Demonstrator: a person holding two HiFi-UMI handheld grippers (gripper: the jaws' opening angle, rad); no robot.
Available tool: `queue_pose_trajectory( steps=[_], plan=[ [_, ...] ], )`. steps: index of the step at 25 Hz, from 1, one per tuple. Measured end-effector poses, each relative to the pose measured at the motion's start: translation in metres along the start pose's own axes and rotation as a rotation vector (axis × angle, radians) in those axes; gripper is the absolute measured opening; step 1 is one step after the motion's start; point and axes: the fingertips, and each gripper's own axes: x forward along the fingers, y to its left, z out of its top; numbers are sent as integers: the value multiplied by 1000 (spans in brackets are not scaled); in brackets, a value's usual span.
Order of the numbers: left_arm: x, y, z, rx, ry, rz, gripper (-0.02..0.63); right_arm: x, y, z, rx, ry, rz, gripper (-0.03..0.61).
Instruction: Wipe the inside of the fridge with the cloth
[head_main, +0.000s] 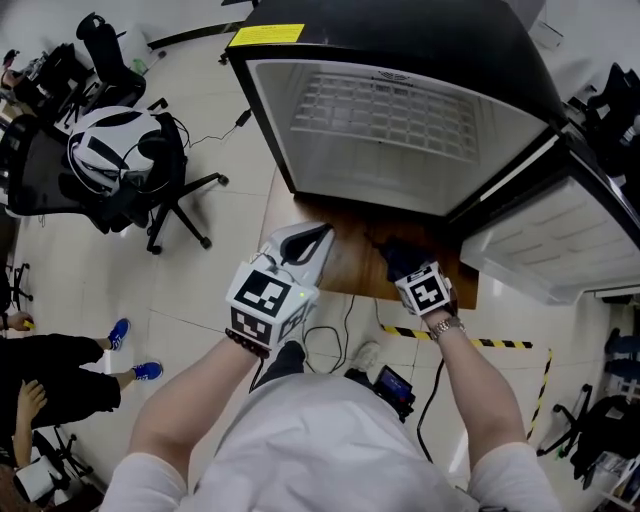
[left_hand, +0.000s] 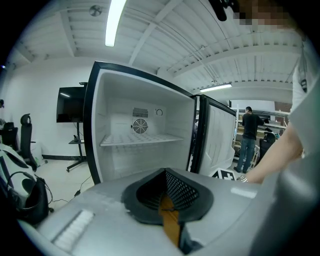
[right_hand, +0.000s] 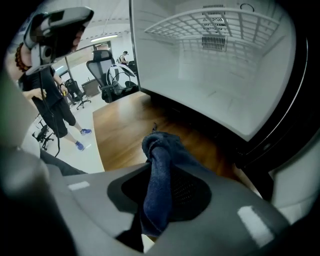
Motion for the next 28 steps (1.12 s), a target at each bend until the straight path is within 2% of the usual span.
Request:
queue_pose_trajectory(
  steps=[5,14,21,28],
  plan=[
    [-11,32,19,2,-40,86,5,-30,11,65,-58,-162,-16,83],
    [-36,91,58,19,-119,221,12,-111,54,196,-115,-489,29,80],
    [-42,119,83,49,-155,249,46,-170,81,288,-161,-726,38,80],
    [-36,136,97,75,-159,247,106,-198,91,350,-180,-862,20,80]
  ],
)
